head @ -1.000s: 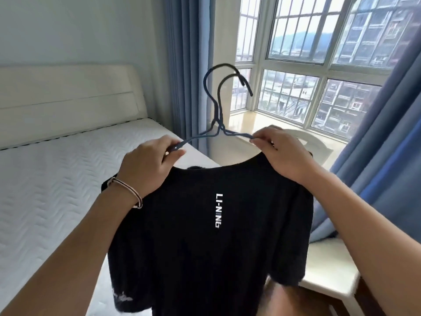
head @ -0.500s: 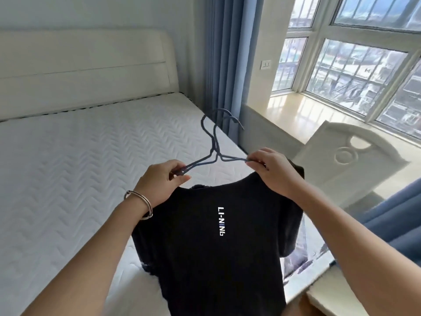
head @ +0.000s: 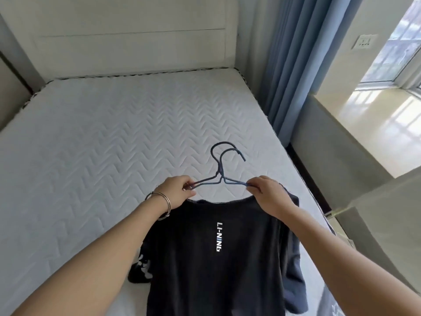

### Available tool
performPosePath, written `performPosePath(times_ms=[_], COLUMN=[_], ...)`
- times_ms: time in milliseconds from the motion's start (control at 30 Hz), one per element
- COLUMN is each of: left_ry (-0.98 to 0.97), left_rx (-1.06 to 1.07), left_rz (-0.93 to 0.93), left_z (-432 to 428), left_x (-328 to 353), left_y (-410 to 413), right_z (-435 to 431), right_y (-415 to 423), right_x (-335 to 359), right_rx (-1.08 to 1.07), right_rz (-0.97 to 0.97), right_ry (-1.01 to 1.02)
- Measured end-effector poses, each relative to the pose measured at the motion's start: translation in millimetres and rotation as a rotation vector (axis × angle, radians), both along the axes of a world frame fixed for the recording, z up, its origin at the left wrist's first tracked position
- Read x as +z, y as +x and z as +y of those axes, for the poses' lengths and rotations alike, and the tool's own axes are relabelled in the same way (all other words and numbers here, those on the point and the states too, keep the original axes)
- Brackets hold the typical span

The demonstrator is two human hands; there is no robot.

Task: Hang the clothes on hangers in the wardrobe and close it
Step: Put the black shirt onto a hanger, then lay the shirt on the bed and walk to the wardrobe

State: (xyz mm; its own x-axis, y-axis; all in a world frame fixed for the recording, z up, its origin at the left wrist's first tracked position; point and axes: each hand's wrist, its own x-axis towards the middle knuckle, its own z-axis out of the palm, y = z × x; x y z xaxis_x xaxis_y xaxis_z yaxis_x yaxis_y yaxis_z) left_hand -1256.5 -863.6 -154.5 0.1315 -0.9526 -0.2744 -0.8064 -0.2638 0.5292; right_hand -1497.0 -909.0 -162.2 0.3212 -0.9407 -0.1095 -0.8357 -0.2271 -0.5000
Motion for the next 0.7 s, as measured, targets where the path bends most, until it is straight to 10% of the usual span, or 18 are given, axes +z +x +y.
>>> performPosePath(times_ms=[267, 700], left_ry=[0.152, 0.310], left_rx=[0.246, 0.457], left_rz=[-0.193, 0.053], left_z=[-27, 159], left_x=[-119, -138], left_y=[-5, 29], right_z=[-21, 53], right_y=[25, -38], right_x=[-128, -152], right_rx=[-0.013, -0.014], right_rz=[0.141, 0.201], right_ry=[0.209, 0.482])
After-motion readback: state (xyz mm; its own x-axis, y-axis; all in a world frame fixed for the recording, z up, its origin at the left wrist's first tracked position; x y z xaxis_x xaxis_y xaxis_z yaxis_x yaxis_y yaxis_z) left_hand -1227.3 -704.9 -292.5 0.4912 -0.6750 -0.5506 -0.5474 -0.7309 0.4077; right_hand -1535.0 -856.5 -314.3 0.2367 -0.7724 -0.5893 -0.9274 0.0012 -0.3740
